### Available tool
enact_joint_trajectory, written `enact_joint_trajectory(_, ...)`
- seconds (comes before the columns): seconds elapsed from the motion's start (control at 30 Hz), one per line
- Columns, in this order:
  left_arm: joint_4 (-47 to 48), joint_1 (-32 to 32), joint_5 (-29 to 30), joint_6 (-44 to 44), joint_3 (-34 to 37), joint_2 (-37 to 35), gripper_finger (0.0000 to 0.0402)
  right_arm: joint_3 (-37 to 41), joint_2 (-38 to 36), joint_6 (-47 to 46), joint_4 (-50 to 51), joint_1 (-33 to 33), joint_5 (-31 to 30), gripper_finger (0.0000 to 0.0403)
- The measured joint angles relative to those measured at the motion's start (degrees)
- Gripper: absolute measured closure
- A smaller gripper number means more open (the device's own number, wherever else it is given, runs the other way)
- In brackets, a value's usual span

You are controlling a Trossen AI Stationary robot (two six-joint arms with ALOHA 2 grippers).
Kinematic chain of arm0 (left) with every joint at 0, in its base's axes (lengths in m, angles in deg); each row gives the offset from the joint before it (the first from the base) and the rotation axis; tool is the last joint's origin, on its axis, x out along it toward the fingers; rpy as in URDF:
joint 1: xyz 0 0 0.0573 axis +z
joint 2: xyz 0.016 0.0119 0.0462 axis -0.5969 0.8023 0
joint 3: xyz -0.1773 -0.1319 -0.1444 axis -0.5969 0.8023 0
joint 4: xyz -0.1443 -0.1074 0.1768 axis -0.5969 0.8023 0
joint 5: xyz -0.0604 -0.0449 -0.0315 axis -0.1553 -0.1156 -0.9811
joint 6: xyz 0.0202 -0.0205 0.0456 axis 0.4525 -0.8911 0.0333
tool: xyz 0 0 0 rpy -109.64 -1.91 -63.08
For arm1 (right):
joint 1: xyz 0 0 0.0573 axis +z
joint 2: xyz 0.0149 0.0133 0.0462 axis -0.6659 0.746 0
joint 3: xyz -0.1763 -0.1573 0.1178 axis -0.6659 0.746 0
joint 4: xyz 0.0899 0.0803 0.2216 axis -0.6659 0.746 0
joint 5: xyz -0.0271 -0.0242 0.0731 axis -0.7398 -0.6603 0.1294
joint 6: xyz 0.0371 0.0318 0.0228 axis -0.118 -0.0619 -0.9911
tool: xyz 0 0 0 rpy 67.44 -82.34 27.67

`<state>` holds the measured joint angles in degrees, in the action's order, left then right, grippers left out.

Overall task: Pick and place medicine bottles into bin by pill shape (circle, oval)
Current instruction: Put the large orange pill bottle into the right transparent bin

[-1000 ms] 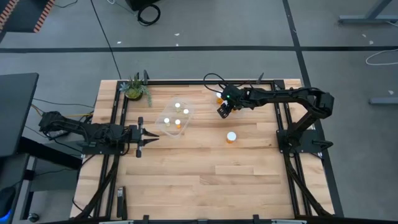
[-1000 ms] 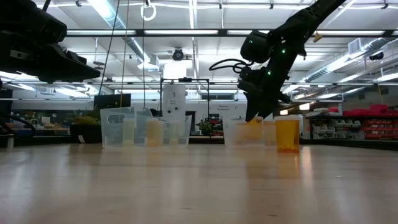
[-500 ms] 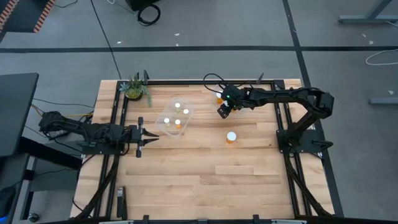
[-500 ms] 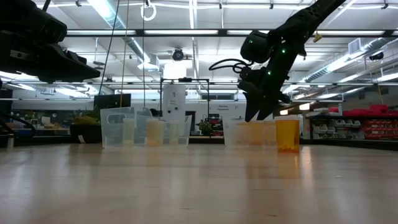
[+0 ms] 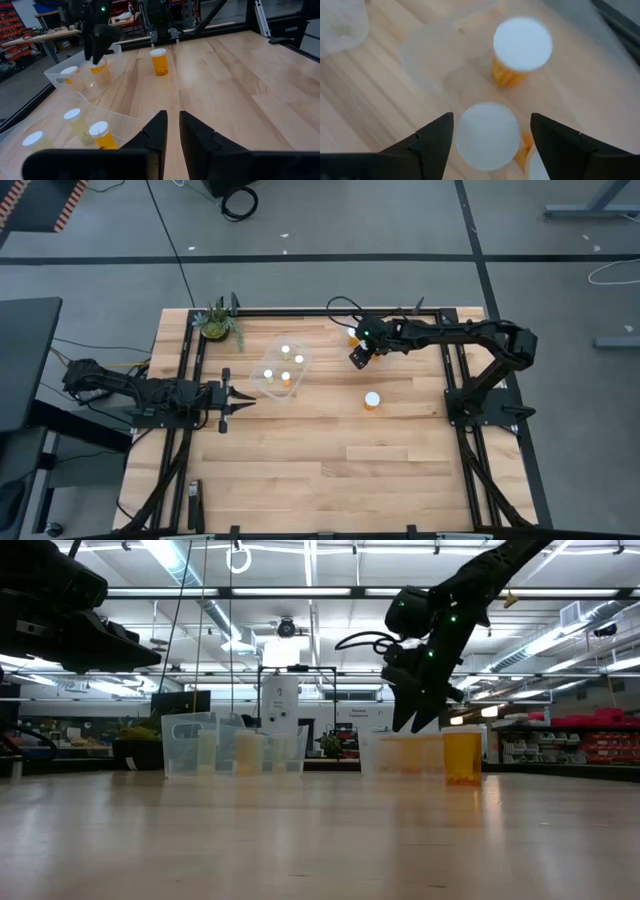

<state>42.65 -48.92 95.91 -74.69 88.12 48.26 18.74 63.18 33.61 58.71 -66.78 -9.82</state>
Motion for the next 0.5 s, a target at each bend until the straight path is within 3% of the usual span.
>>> enact_joint_trajectory(0.27,0.0,0.0,0.0,0.0,0.0,0.0,0.0344,-5.3,0.0,1.0,4.5,-0.1,-0.1,0.0129)
enact_joint_trajectory(0.5,0.0,0.0,0.0,0.0,0.0,0.0,0.0351,-8.2,0.0,1.3,6.5,3.5,-0.2,0.0129)
